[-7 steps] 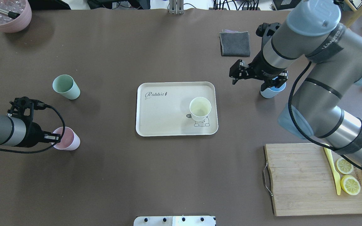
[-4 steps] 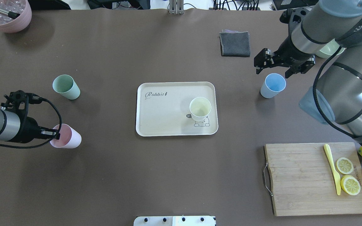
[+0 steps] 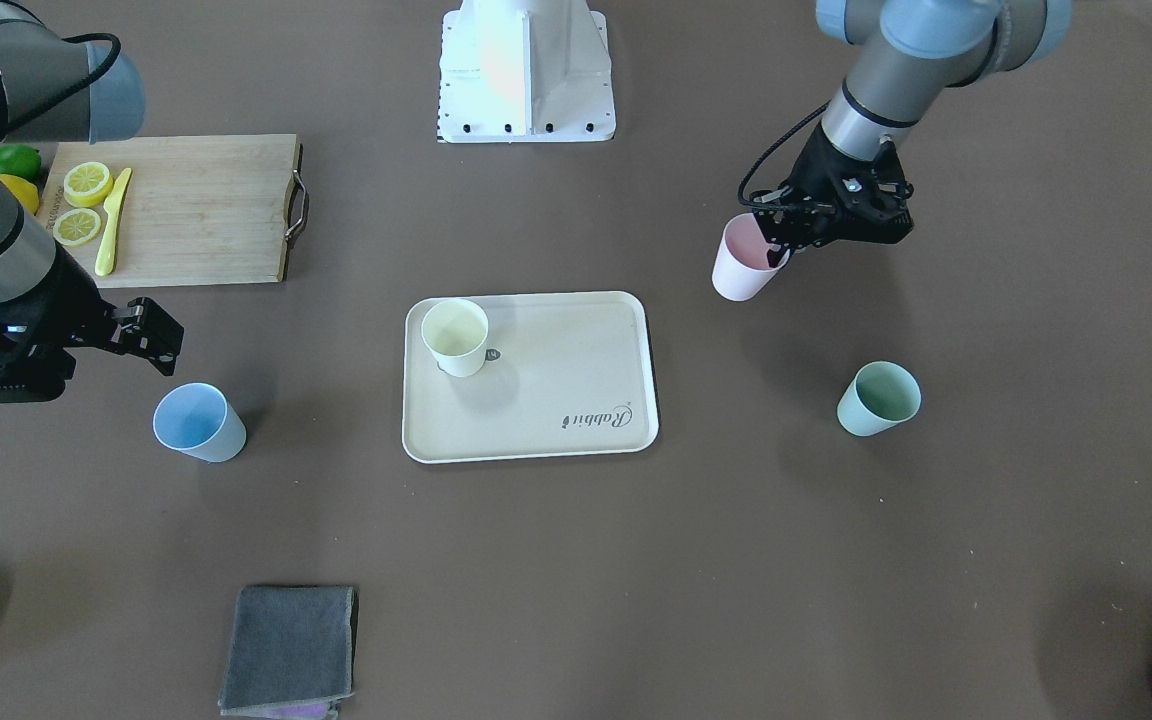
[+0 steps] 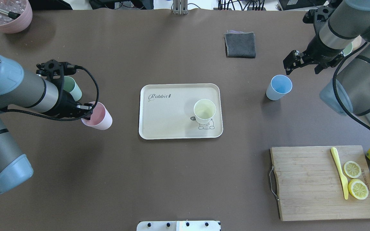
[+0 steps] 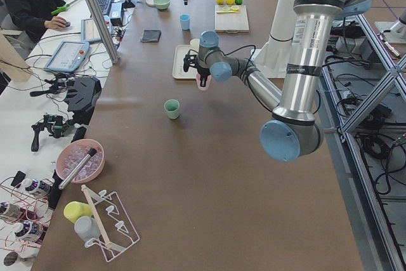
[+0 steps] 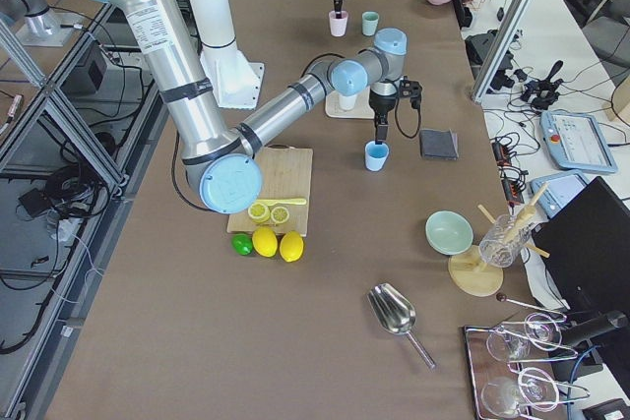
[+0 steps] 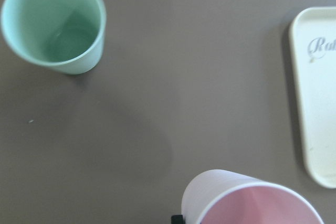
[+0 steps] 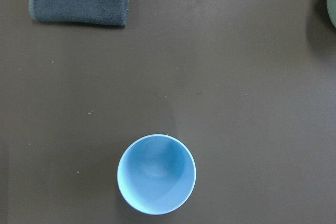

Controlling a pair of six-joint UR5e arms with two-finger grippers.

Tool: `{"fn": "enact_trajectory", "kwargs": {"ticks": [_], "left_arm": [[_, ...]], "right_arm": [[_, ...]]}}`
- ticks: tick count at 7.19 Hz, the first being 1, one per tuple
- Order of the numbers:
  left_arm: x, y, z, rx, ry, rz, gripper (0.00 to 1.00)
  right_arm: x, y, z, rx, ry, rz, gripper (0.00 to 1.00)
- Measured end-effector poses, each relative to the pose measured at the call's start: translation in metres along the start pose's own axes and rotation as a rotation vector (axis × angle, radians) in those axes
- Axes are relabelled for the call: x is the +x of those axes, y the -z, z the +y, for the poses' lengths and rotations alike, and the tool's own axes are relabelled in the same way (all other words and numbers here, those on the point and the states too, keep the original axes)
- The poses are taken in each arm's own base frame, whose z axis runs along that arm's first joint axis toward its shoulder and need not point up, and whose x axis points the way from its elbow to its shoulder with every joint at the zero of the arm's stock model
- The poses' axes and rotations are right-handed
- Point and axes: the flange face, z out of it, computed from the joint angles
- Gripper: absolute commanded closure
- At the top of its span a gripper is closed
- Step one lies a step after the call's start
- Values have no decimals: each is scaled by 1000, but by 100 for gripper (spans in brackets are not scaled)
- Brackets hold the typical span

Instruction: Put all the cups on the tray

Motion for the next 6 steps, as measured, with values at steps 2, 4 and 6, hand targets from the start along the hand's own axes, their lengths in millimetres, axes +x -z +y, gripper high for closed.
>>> {"fn": "enact_trajectory", "kwargs": {"ticks": [2, 4, 6], "left_arm": [[70, -25, 1, 11, 50, -12, 100], [110, -44, 6, 19, 76, -15, 100], [115, -46, 7, 21, 82, -15, 100]], "right_arm": [[20, -43, -21, 9, 19, -7, 0], [27, -66, -30, 18, 28, -21, 0], [15, -77, -22, 6, 28, -28, 0]]}}
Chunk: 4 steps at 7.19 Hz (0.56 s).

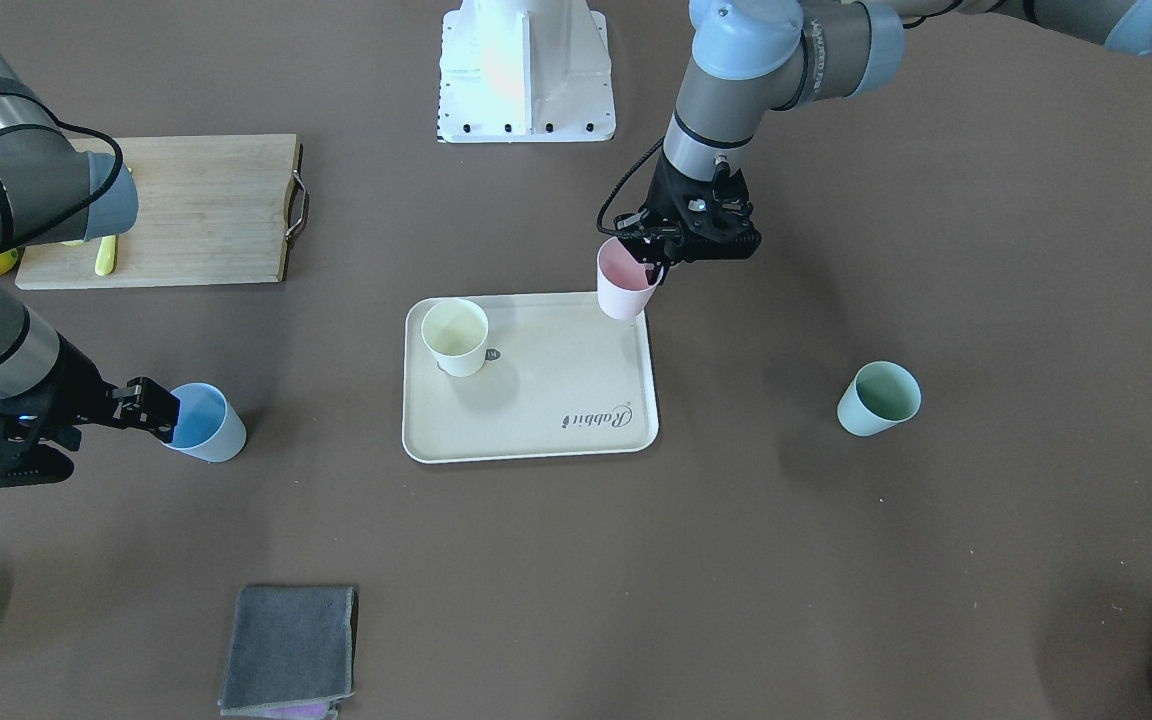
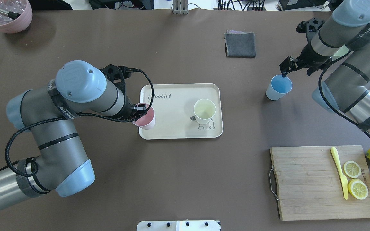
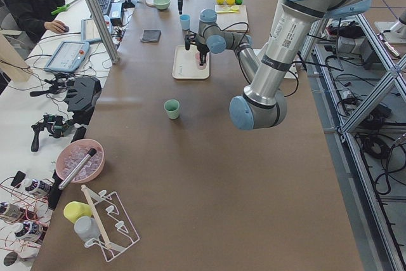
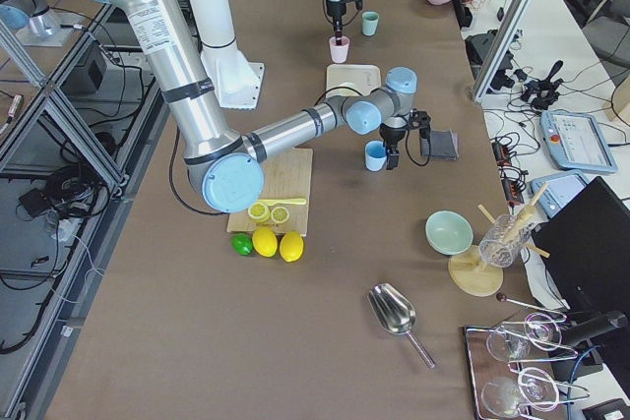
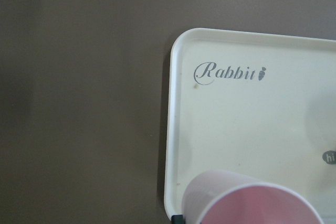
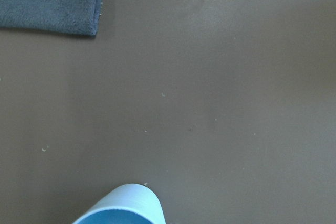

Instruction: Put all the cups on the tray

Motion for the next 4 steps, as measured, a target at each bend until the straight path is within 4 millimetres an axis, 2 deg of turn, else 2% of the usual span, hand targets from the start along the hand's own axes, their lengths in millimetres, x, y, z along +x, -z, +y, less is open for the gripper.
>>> {"fn": "enact_trajectory", "kwargs": {"ticks": [2, 4], "left_arm": [[3, 1, 0, 4, 3, 3, 100], [6, -2, 5, 1, -1, 0, 100]], "right_arm": [[-11, -23, 17, -22, -13, 0, 0], [-9, -36, 25, -27, -10, 8, 2]]}}
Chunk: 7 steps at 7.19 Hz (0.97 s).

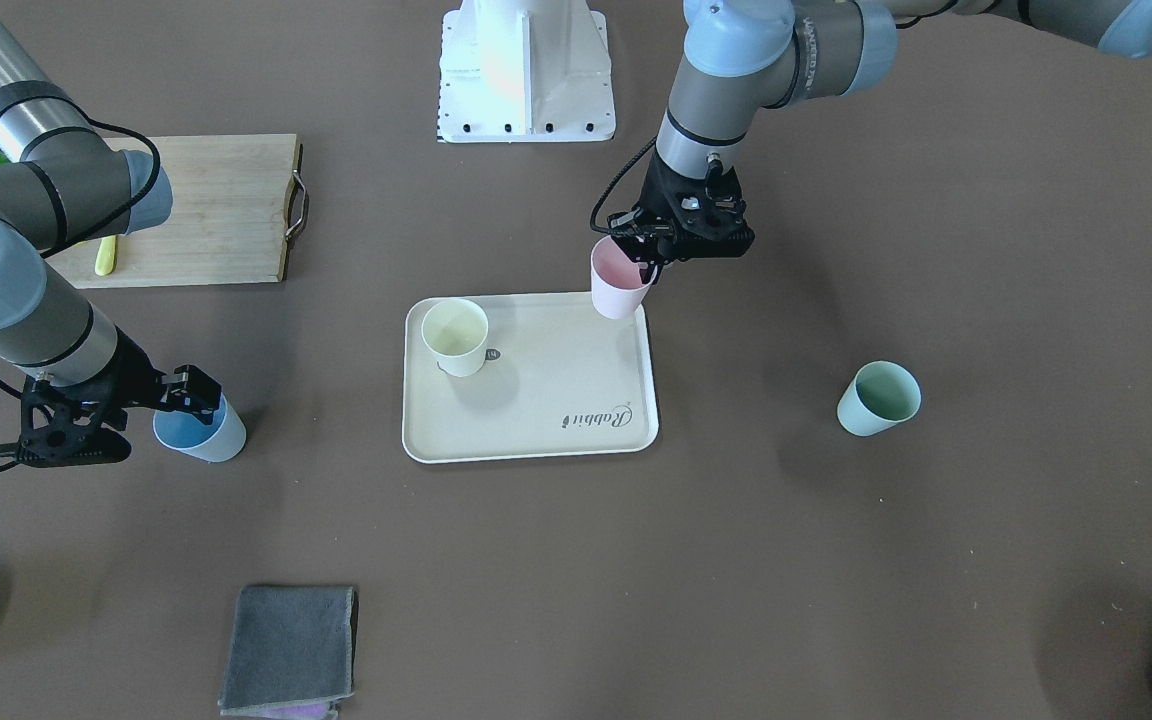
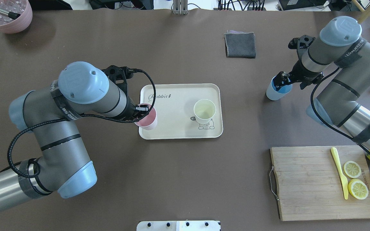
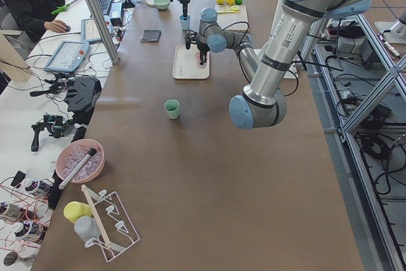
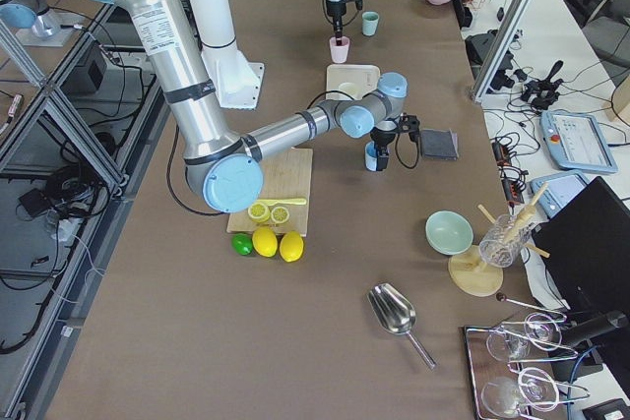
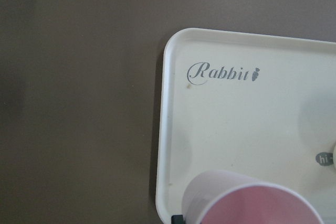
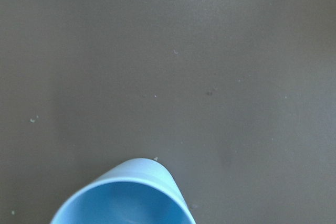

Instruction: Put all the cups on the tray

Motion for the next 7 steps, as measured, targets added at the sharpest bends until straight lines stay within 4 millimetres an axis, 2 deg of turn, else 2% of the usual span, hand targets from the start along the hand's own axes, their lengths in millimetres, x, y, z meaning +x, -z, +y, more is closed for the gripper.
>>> {"fn": "enact_trajectory", "kwargs": {"ticks": [3, 4, 5, 7], "left_arm": [[9, -25, 20, -4, -24, -26, 100], [10, -35, 21, -7, -24, -33, 100], [11, -43, 20, -8, -24, -36, 100], [20, -50, 17, -5, -24, -35, 100]], "right_arm": [[-1, -4, 2, -3, 2, 2, 2], [-1, -4, 3, -3, 2, 2, 10], [-1, -3, 3, -2, 0, 2, 23], [-2, -3, 2, 1, -14, 3, 99]]}}
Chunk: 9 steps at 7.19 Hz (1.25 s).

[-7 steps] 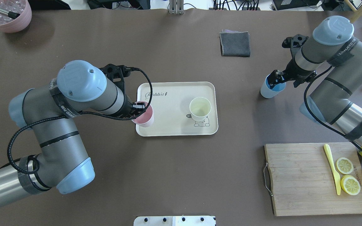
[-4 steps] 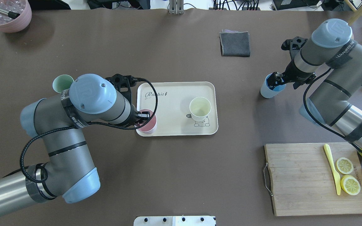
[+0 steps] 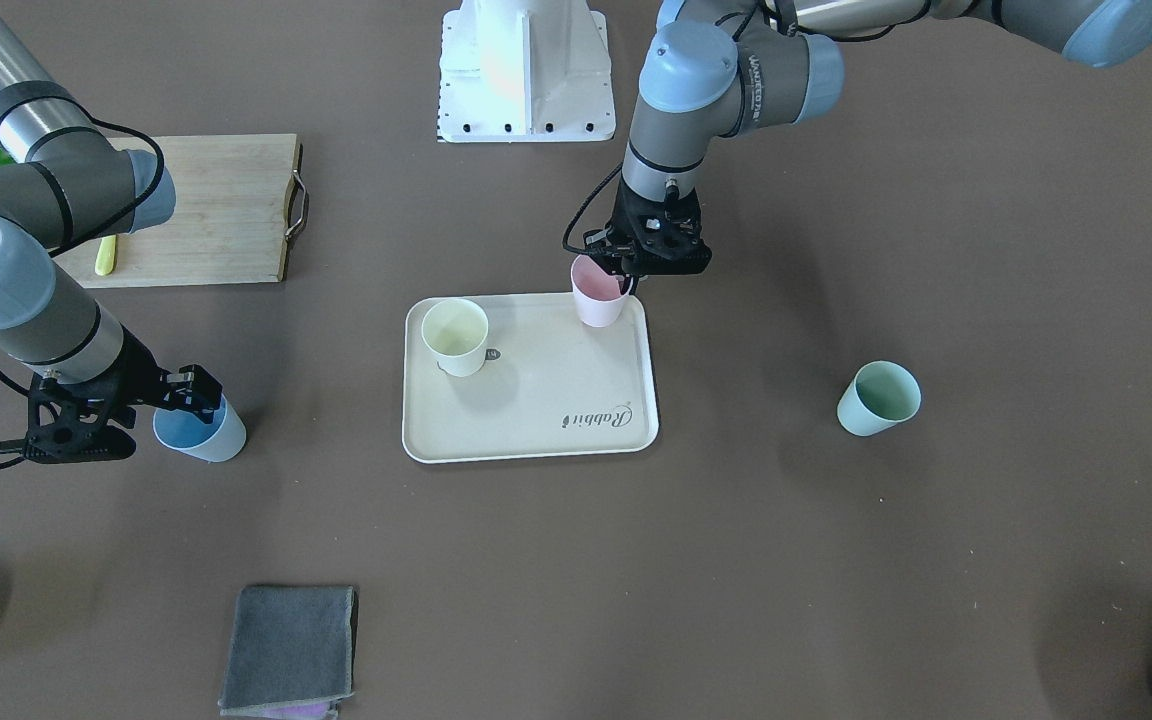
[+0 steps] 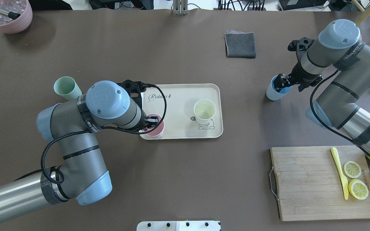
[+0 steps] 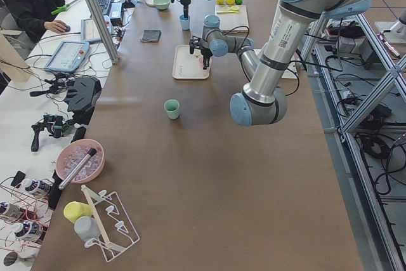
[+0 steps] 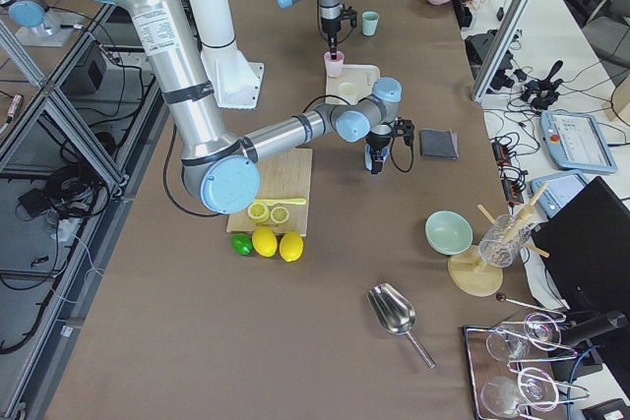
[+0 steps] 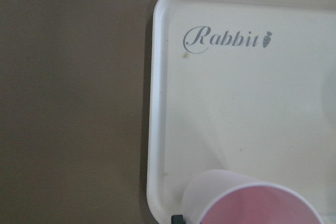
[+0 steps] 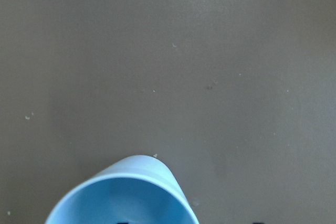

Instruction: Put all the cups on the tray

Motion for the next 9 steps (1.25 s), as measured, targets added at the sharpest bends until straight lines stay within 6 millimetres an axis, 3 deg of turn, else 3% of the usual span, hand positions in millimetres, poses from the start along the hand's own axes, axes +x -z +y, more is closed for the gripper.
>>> {"fn": "enact_trajectory", "kwargs": {"ticks": [1, 2, 3, 4, 6, 9], "left_arm": [[2, -3, -2, 7, -2, 5, 100], [2, -7, -4, 12, -4, 13, 73], [2, -11, -5, 14, -5, 17, 16], [2, -12, -6, 16, -6, 18, 3], [1, -4, -12, 27, -7, 31, 3], [-18, 41, -51, 39, -8, 73, 3]], "right_arm": [[-2, 0, 0, 3, -1, 3, 100], [-5, -1, 0, 10, 3, 7, 100], [-8, 0, -1, 15, 7, 8, 100], [-14, 3, -2, 19, 12, 3, 100], [-28, 20, -11, 33, 8, -24, 100], [-59, 69, -31, 27, -17, -80, 100]]}}
